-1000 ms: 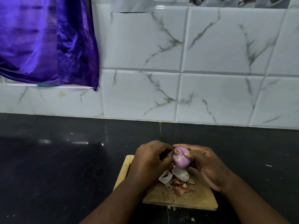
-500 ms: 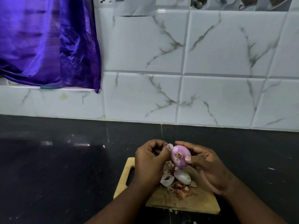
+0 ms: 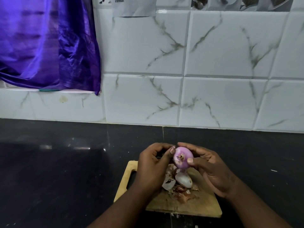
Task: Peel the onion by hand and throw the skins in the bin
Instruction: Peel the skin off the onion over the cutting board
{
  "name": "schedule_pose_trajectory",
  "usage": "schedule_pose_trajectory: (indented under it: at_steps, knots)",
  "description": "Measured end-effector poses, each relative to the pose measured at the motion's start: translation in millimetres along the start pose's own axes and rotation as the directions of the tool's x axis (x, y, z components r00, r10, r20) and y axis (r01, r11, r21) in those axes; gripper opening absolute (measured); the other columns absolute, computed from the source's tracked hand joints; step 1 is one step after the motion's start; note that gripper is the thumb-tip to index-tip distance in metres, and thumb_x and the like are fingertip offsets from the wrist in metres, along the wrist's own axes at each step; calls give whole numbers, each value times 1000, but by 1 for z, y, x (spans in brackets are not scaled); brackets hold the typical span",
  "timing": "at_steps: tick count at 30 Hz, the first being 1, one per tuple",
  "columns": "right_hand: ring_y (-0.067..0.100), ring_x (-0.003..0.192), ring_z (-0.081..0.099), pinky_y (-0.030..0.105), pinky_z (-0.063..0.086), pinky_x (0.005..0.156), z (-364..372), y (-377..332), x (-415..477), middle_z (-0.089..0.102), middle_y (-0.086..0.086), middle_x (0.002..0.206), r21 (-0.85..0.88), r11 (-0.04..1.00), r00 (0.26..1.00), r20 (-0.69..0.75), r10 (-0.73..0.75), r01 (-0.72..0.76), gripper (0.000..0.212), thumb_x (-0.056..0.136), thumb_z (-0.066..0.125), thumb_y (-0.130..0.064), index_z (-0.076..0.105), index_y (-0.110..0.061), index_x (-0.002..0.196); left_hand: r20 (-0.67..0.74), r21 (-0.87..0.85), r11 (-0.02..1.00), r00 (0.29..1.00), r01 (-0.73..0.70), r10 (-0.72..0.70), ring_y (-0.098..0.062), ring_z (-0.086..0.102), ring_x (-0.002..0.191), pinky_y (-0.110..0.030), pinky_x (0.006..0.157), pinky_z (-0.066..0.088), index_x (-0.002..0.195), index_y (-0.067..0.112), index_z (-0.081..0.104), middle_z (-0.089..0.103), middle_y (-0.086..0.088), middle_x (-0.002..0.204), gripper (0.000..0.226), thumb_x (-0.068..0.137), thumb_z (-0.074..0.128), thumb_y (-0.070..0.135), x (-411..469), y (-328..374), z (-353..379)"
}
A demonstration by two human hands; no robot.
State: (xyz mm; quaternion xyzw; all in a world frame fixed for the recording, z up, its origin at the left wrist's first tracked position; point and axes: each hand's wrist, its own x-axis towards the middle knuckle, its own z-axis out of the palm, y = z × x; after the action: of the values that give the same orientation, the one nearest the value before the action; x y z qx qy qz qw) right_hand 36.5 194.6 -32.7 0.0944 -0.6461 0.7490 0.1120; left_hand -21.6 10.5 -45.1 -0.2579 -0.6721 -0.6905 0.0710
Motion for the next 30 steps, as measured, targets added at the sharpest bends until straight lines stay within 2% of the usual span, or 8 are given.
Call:
schedule_pose_trajectory:
  at_steps: [3, 6, 9, 15, 18, 21, 27, 30]
  knots:
    - [34, 119, 70, 40, 60, 94, -1, 2, 0, 74, 15, 128, -36, 999, 1000, 3, 3, -3, 52, 70, 81, -19, 77, -18, 122, -2, 27, 1000, 1000, 11, -11, -15, 77, 96, -46, 86, 66, 104, 21, 81, 81, 3, 100, 13, 101, 70, 17, 0, -1, 1]
    - [34, 120, 70, 46, 57, 97, -3, 3, 0, 74, 12, 128, -81, 997, 1000, -10, -2, 1, 45, 77, 76, -7, 78, -21, 120, 25, 96, 995, 1000, -17, 14, -10, 77, 93, -39, 83, 66, 104, 23, 82, 82, 7, 97, 12, 99, 72, 18, 0, 1, -2]
    - [33, 117, 72, 41, 60, 94, -2, 1, -2, 76, 11, 125, -106, 994, 1000, 5, -1, 1, 43, 80, 79, -1, 80, -23, 117, 53, 228, 969, 995, -96, 86, -2, 76, 87, -26, 77, 64, 101, 27, 84, 81, 13, 90, 15, 95, 76, 16, -1, 5, -7]
    - [34, 114, 73, 34, 62, 88, -3, 4, -2, 76, 15, 123, -82, 997, 1000, 27, 3, -1, 44, 77, 72, -1, 80, -18, 117, 81, 374, 907, 981, -194, 176, -5, 74, 84, -32, 74, 64, 102, 25, 84, 79, 12, 90, 18, 89, 81, 14, 0, 4, -12]
    - [35, 117, 71, 35, 61, 89, -1, 3, -1, 75, 16, 126, -62, 998, 999, 33, 2, 0, 46, 74, 85, -15, 78, -18, 119, 16, 306, 938, 986, -165, 168, -7, 75, 85, -27, 73, 63, 99, 24, 84, 79, 11, 88, 18, 89, 79, 9, -1, 5, -10]
    - [36, 118, 71, 37, 61, 91, -1, 4, 1, 72, 19, 129, -8, 1000, 998, 58, 9, -9, 68, 61, 96, -31, 75, -14, 124, -34, 119, 991, 998, -57, 61, -12, 77, 84, -31, 74, 65, 95, 22, 83, 80, 5, 87, 18, 93, 76, 6, 1, 3, -9]
    - [39, 122, 68, 41, 59, 96, -5, 5, 1, 70, 22, 132, 67, 998, 998, 65, -4, 0, 50, 78, 71, 1, 74, -12, 126, 28, -27, 999, 999, 28, -27, -16, 77, 83, -26, 73, 63, 94, 17, 82, 81, -1, 88, 14, 99, 70, 11, 0, 8, -7]
    - [38, 121, 68, 41, 59, 97, -4, 2, -1, 71, 21, 130, 67, 998, 998, 66, 7, -12, 51, 74, 76, -3, 75, -13, 124, 64, -3, 1000, 998, 21, -21, -15, 78, 82, -26, 72, 63, 95, 16, 83, 82, -2, 88, 15, 100, 70, 10, 1, 8, -9]
